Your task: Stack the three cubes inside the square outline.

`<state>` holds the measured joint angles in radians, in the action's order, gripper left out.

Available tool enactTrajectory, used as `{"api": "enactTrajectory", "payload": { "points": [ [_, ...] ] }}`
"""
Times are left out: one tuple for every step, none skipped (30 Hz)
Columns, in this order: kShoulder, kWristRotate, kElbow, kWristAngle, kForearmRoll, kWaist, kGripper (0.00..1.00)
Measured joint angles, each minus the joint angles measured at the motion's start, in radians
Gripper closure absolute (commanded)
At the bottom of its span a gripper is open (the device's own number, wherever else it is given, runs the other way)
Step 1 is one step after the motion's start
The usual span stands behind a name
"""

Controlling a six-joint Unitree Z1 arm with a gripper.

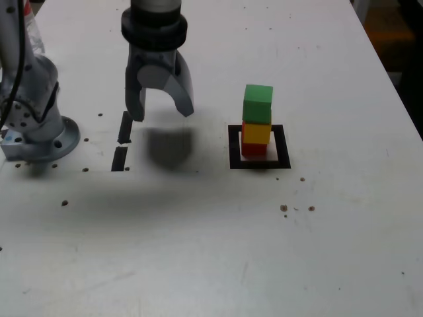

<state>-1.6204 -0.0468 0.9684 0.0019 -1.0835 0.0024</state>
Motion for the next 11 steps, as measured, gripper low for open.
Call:
{"api": "enactTrajectory", "payload": {
  "points": [
    [0.000, 0.000, -0.021, 0.000, 0.027, 0.000, 0.33],
    [0.001, 0.000, -0.066, 0.000, 0.077, 0.000, 0.33],
    [0.003, 0.000, -0.084, 0.001, 0.096, 0.000, 0.33],
    [0.006, 0.000, -0.090, 0.001, 0.106, 0.000, 0.33],
    [0.009, 0.000, -0.105, 0.001, 0.127, 0.000, 0.33],
    [0.013, 0.000, -0.124, 0.001, 0.152, 0.000, 0.33],
    [0.013, 0.000, -0.136, 0.001, 0.161, 0.000, 0.33],
    [0.014, 0.000, -0.140, 0.001, 0.161, 0.000, 0.32],
    [0.014, 0.000, -0.141, 0.001, 0.160, 0.000, 0.32],
    [0.016, 0.000, -0.144, 0.001, 0.165, 0.000, 0.32],
    [0.017, 0.000, -0.152, 0.002, 0.177, 0.000, 0.32]
  ]
}}
